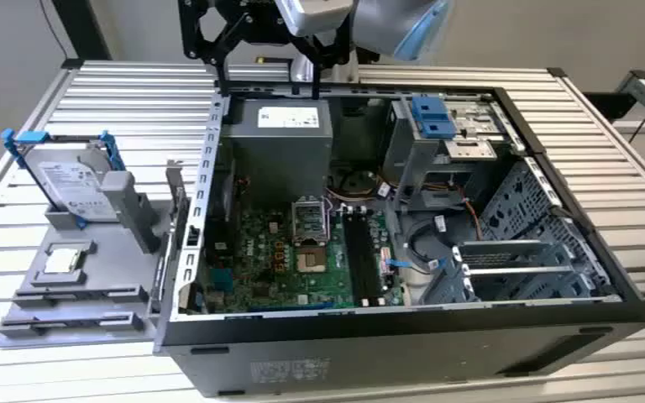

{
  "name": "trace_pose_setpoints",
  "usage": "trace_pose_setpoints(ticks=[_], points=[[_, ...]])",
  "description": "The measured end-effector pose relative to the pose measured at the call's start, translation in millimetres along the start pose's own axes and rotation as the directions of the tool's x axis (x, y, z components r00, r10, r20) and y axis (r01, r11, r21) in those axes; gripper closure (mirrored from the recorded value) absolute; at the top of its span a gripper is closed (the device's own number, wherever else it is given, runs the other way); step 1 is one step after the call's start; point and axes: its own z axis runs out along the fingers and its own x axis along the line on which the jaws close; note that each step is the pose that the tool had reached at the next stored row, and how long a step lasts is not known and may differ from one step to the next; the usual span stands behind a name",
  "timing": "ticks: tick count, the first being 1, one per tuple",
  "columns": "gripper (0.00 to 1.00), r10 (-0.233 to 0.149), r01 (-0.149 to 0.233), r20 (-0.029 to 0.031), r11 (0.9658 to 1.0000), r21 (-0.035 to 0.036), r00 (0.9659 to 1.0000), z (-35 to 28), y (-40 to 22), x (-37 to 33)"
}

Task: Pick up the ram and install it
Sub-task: 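Reach for the ram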

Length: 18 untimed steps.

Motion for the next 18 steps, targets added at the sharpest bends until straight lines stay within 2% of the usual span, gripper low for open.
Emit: trace_pose_setpoints(ticks=[14,15,18], points=[[0.0,0.0,0.0,0.0,1.0,0.0001,1.0,0.0,0.0,0.0],[1.0,0.0,0.0,0.0,1.0,0.0001,1.0,0.0,0.0,0.0],[1.0,0.0,0.0,-0.0001,1.0,0.0002,1.0,0.0,0.0,0.0]])
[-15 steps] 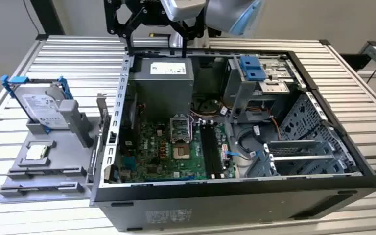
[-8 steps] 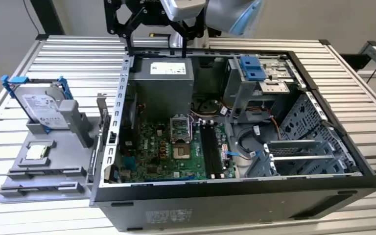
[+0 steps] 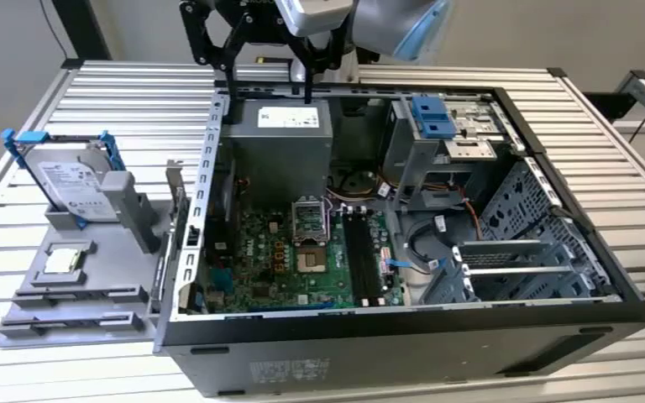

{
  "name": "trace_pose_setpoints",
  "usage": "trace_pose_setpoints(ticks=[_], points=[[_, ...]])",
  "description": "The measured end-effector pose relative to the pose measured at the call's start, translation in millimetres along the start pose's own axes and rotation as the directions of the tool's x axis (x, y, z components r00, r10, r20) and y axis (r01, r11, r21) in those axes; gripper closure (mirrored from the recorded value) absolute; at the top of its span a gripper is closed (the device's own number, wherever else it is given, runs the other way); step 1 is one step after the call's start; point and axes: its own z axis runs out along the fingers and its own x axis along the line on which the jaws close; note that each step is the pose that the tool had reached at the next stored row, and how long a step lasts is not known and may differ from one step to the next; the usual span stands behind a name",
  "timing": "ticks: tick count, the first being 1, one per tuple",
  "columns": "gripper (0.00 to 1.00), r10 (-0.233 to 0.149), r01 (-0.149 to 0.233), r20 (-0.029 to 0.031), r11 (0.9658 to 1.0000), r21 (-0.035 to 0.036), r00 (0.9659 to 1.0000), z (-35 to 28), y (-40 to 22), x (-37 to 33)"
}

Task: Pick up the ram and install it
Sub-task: 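Reach for the ram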

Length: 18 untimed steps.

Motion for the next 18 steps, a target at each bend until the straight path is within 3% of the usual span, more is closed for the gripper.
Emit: trace_pose_setpoints(ticks=[14,18], points=[[1.0,0.0,0.0,0.0001,1.0,0.0,1.0,0.0,0.0,0.2],[1.0,0.0,0.0,0.0001,1.0,0.0,1.0,-0.1,-0.2,3.8]])
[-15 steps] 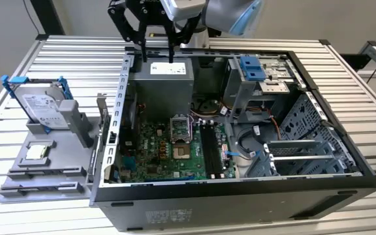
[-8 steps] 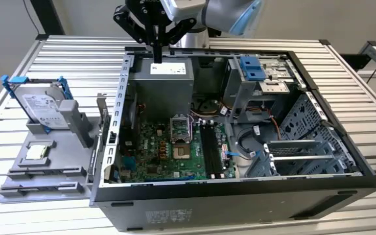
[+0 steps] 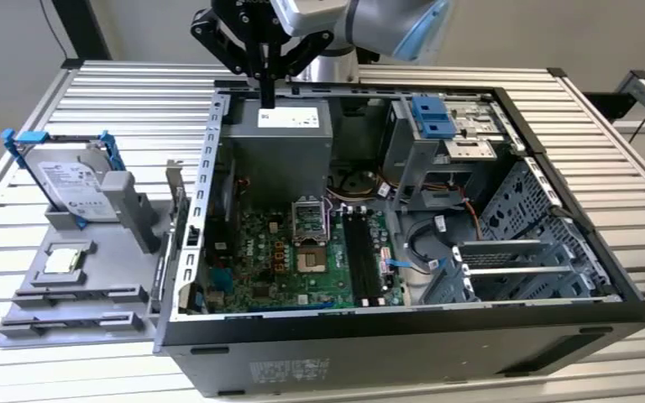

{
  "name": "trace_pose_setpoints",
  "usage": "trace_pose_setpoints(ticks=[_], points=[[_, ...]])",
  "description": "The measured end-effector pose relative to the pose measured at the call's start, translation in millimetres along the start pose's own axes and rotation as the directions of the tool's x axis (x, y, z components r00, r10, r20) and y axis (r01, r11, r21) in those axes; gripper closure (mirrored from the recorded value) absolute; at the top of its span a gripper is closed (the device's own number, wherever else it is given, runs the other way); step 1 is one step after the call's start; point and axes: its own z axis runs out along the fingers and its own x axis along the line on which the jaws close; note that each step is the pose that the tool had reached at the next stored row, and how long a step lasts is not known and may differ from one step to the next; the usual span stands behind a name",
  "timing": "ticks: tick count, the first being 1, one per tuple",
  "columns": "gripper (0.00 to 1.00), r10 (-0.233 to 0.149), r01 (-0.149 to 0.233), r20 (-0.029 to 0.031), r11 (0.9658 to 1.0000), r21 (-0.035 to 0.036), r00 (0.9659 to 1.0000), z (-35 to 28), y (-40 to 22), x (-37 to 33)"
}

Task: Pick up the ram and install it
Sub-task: 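Reach for the ram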

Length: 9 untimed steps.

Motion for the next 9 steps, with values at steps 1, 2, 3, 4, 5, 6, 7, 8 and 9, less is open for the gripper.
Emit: trace_pose_setpoints(ticks=[1,2,3,4,5,6,7,8,9], points=[[1.0,0.0,0.0,0.0,1.0,0.0001,1.0,0.0,0.0,0.7],[1.0,0.0,0.0,0.0,1.0,0.0,1.0,0.0,-0.1,1.2],[1.0,0.0,0.0,0.0,1.0,0.0,1.0,-0.1,-0.1,1.9],[1.0,0.0,0.0,0.0,1.0,0.0,1.0,-0.1,-0.2,2.7],[1.0,0.0,0.0,0.0,1.0,0.0001,1.0,-0.1,-0.2,3.6],[1.0,0.0,0.0,0.0,1.0,0.0,1.0,-0.1,-0.2,4.4],[1.0,0.0,0.0,0.0,1.0,0.0,1.0,-0.1,-0.3,5.2],[1.0,0.0,0.0,0.0001,1.0,-0.0001,1.0,-0.1,-0.3,6.0],[1.0,0.0,0.0,0.0,1.0,-0.0001,1.0,-0.1,-0.4,6.7]])
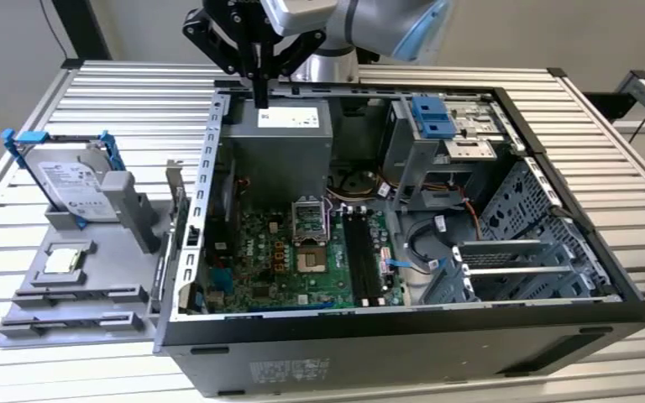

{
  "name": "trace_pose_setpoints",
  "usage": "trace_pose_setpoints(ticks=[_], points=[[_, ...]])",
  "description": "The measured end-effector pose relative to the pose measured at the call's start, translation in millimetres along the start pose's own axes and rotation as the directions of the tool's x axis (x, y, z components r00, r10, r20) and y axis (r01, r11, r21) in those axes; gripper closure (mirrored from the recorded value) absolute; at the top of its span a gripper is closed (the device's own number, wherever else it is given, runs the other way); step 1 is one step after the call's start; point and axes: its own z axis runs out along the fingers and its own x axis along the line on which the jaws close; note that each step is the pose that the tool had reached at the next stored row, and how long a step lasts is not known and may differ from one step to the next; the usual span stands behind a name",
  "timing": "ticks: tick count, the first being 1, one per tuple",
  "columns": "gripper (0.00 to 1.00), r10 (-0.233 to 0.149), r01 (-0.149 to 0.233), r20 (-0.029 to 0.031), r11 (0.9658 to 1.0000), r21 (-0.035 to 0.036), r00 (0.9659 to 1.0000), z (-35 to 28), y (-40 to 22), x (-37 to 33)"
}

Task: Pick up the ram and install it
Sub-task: 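Reach for the ram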

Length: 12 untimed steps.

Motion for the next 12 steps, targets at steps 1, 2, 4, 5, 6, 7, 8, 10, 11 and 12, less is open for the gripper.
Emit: trace_pose_setpoints(ticks=[1,2,4,5,6,7,8,10,11,12], points=[[1.0,0.0,0.0,0.0,1.0,0.0001,1.0,-0.1,-0.1,0.8],[1.0,0.0,0.0,0.0,1.0,0.0001,1.0,-0.1,-0.1,1.6],[1.0,0.0,0.0,-0.0001,1.0,0.0002,1.0,-0.1,-0.2,3.3],[1.0,0.0,0.0,0.0,1.0,0.0001,1.0,-0.1,-0.3,4.0],[1.0,0.0,0.0,0.0,1.0,0.0001,1.0,-0.1,-0.3,4.7],[1.0,0.0,0.0,0.0,1.0,0.0,1.0,-0.1,-0.4,5.4],[1.0,0.0,0.0,0.0,1.0,0.0,1.0,-0.2,-0.4,5.9],[1.0,0.0,0.0,0.0,1.0,0.0,1.0,-0.2,-0.4,6.5],[1.0,0.0,0.0,-0.0001,1.0,0.0001,1.0,-0.2,-0.5,6.5],[1.0,0.0,0.0,0.0,1.0,0.0001,1.0,-0.2,-0.5,6.5]])
